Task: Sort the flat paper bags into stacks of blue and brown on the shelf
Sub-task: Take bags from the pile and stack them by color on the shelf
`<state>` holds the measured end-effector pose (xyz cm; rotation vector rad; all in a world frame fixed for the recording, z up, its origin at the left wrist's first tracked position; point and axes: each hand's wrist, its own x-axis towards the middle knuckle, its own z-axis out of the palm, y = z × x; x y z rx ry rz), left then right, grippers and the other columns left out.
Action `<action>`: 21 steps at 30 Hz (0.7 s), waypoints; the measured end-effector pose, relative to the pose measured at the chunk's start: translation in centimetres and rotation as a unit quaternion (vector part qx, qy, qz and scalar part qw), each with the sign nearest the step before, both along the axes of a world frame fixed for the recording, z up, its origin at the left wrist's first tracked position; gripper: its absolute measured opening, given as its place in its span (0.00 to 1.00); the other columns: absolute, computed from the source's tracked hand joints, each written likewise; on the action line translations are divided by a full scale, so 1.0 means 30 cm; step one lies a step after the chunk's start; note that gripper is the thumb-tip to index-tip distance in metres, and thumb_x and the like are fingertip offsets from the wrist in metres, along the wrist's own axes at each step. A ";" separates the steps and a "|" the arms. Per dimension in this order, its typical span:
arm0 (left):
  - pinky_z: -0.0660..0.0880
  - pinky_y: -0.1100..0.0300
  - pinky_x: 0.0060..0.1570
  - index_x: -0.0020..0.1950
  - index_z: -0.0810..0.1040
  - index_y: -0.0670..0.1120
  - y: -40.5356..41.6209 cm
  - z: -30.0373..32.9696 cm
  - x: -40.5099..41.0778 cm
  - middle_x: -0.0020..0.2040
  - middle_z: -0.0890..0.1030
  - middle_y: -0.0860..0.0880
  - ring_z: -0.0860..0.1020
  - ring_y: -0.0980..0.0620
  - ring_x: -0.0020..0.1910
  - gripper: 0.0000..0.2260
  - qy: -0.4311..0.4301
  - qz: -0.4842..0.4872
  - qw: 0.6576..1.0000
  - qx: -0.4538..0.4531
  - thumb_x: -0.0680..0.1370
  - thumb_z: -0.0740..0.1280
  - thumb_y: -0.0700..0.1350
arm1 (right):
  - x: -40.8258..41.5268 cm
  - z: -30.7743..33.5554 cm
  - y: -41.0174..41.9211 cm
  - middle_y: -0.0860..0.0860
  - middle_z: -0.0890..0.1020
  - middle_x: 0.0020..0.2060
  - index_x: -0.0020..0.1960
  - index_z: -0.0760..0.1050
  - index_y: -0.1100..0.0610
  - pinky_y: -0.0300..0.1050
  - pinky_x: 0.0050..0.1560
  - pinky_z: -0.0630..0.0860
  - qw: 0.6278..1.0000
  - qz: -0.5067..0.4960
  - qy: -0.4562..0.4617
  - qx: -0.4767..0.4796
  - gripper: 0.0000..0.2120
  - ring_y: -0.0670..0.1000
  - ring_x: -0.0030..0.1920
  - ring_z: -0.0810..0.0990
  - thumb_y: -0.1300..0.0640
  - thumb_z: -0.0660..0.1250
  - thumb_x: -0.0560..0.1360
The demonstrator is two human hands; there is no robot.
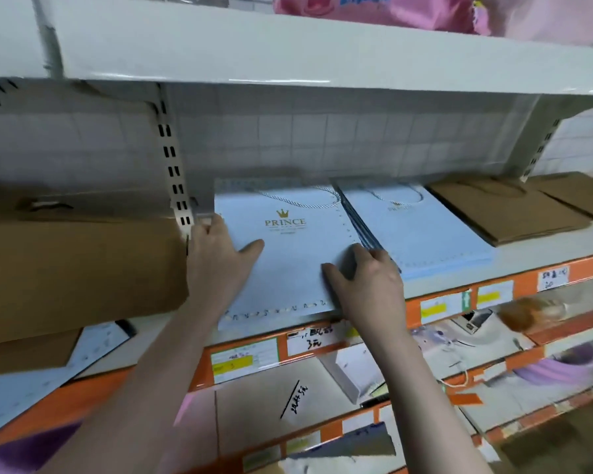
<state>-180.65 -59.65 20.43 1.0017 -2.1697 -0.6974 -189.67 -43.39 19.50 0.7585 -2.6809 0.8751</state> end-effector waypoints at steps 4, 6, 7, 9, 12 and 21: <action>0.65 0.52 0.59 0.74 0.60 0.40 -0.010 -0.008 -0.084 0.66 0.66 0.39 0.65 0.41 0.65 0.32 -0.032 -0.004 0.999 -0.002 0.76 0.66 0.53 | -0.094 -0.009 -0.038 0.57 0.74 0.51 0.53 0.73 0.61 0.49 0.54 0.66 1.000 -0.006 0.001 0.011 0.19 0.59 0.55 0.70 0.45 0.64 0.75; 0.64 0.51 0.59 0.74 0.60 0.40 -0.025 -0.013 -0.110 0.66 0.66 0.39 0.65 0.41 0.65 0.32 -0.045 0.003 0.999 -0.006 0.76 0.65 0.53 | -0.124 -0.017 -0.056 0.57 0.74 0.51 0.53 0.72 0.61 0.49 0.54 0.66 1.000 -0.003 0.003 0.022 0.20 0.58 0.55 0.70 0.44 0.64 0.75; 0.64 0.51 0.60 0.74 0.60 0.39 -0.032 -0.018 -0.118 0.67 0.67 0.39 0.64 0.41 0.65 0.31 -0.051 0.008 0.999 -0.007 0.77 0.65 0.53 | -0.137 -0.022 -0.064 0.58 0.74 0.51 0.53 0.72 0.61 0.49 0.54 0.65 0.999 0.002 0.006 0.031 0.20 0.59 0.55 0.70 0.44 0.63 0.75; 0.64 0.50 0.60 0.73 0.61 0.38 -0.042 -0.032 -0.134 0.67 0.68 0.39 0.65 0.41 0.65 0.30 -0.067 0.020 0.998 -0.010 0.77 0.64 0.53 | -0.162 -0.029 -0.076 0.58 0.74 0.51 0.54 0.73 0.61 0.50 0.55 0.65 0.999 0.013 0.012 0.044 0.20 0.59 0.55 0.70 0.44 0.63 0.75; 0.65 0.50 0.59 0.71 0.63 0.37 -0.041 -0.053 -0.160 0.65 0.69 0.39 0.67 0.40 0.64 0.28 -0.061 0.042 0.997 -0.003 0.77 0.64 0.51 | -0.204 -0.038 -0.090 0.58 0.74 0.54 0.57 0.72 0.61 0.49 0.56 0.64 0.998 0.040 0.017 0.054 0.20 0.59 0.57 0.69 0.44 0.62 0.76; 0.61 0.57 0.39 0.40 0.65 0.44 0.005 -0.084 -0.208 0.37 0.67 0.50 0.69 0.45 0.42 0.10 -0.025 0.069 0.997 0.014 0.73 0.65 0.46 | -0.305 -0.069 -0.074 0.57 0.74 0.56 0.61 0.71 0.62 0.46 0.56 0.63 0.992 0.109 0.037 0.048 0.21 0.57 0.57 0.69 0.46 0.60 0.77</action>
